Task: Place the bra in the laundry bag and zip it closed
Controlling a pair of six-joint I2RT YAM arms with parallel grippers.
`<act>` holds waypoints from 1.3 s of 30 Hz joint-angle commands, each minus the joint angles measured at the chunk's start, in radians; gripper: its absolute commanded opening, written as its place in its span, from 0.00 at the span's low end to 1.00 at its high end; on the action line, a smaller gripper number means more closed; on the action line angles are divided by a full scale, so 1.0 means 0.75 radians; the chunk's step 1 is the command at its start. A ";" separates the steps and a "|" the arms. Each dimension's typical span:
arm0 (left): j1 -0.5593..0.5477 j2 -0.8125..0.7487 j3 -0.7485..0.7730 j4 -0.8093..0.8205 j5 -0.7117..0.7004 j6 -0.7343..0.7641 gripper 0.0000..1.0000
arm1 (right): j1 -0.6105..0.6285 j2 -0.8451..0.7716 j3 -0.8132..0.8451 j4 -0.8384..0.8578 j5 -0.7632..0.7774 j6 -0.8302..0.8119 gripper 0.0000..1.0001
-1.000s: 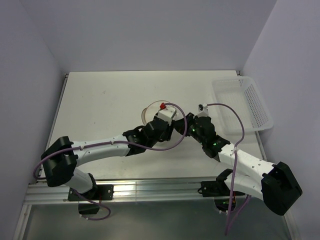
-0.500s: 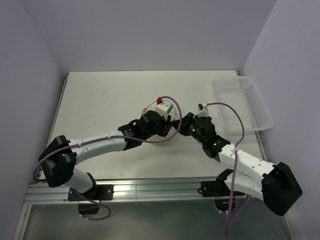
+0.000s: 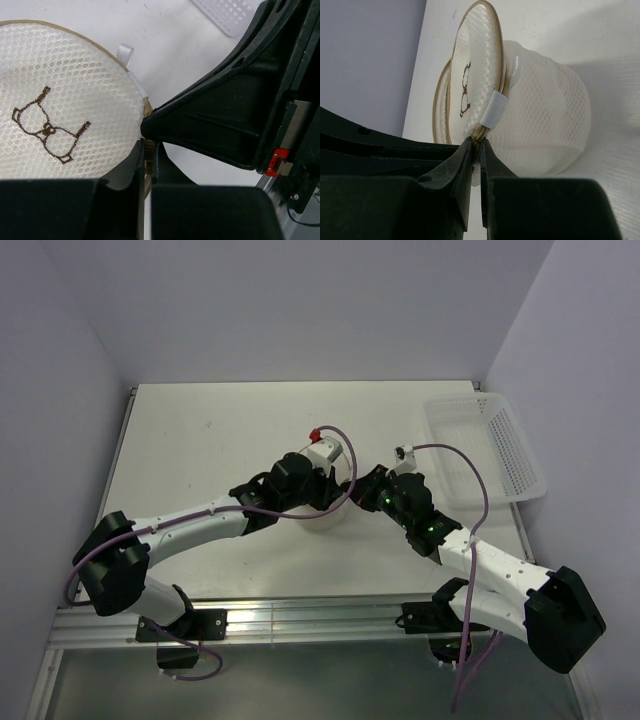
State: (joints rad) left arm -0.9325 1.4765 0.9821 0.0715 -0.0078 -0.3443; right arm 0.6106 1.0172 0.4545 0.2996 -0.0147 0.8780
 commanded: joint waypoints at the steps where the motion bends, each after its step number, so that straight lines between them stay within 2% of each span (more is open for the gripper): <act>1: 0.010 -0.021 0.030 0.181 0.078 -0.020 0.03 | 0.008 -0.023 0.008 0.052 -0.081 -0.019 0.00; 2: 0.010 -0.032 0.030 0.179 0.074 -0.022 0.00 | 0.008 -0.023 0.006 0.052 -0.081 -0.019 0.00; 8: 0.010 -0.103 -0.047 0.177 0.062 -0.038 0.00 | -0.035 -0.049 -0.011 0.061 -0.099 -0.001 0.00; 13: -0.004 -0.177 -0.201 0.183 0.037 -0.083 0.00 | -0.090 -0.049 0.005 0.122 -0.146 0.073 0.00; 16: -0.057 -0.210 -0.293 0.154 -0.110 -0.071 0.00 | -0.135 -0.021 0.022 0.181 -0.179 0.118 0.00; 20: -0.068 -0.306 -0.377 0.111 -0.214 -0.111 0.00 | -0.213 0.034 0.059 0.210 -0.234 0.134 0.00; 25: -0.068 -0.485 -0.454 0.017 -0.420 -0.152 0.00 | -0.331 0.081 0.138 0.147 -0.295 0.053 0.00; 29: -0.068 -0.582 -0.475 -0.083 -0.566 -0.214 0.00 | -0.431 0.234 0.275 0.059 -0.404 -0.090 0.00; 32: -0.070 -0.627 -0.485 -0.087 -0.562 -0.234 0.00 | -0.436 0.325 0.418 -0.084 -0.422 -0.172 0.02; 33: -0.070 -0.629 -0.481 -0.075 -0.540 -0.246 0.00 | -0.428 0.333 0.455 -0.127 -0.426 -0.183 0.27; 34: -0.072 -0.617 -0.477 -0.053 -0.515 -0.259 0.00 | -0.415 0.319 0.462 -0.162 -0.406 -0.189 0.44; 36: -0.096 -0.592 -0.465 0.031 -0.478 -0.310 0.00 | -0.370 0.272 0.413 -0.175 -0.353 -0.199 0.89; 37: -0.106 -0.562 -0.459 0.060 -0.480 -0.326 0.00 | -0.360 0.215 0.386 -0.173 -0.355 -0.195 0.96; 39: -0.143 -0.531 -0.448 0.146 -0.497 -0.365 0.00 | -0.325 0.147 0.286 -0.174 -0.306 -0.185 0.99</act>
State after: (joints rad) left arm -1.0061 1.0523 0.6346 0.0990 -0.3687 -0.5571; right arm 0.3340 1.2076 0.7277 0.1947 -0.3077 0.7708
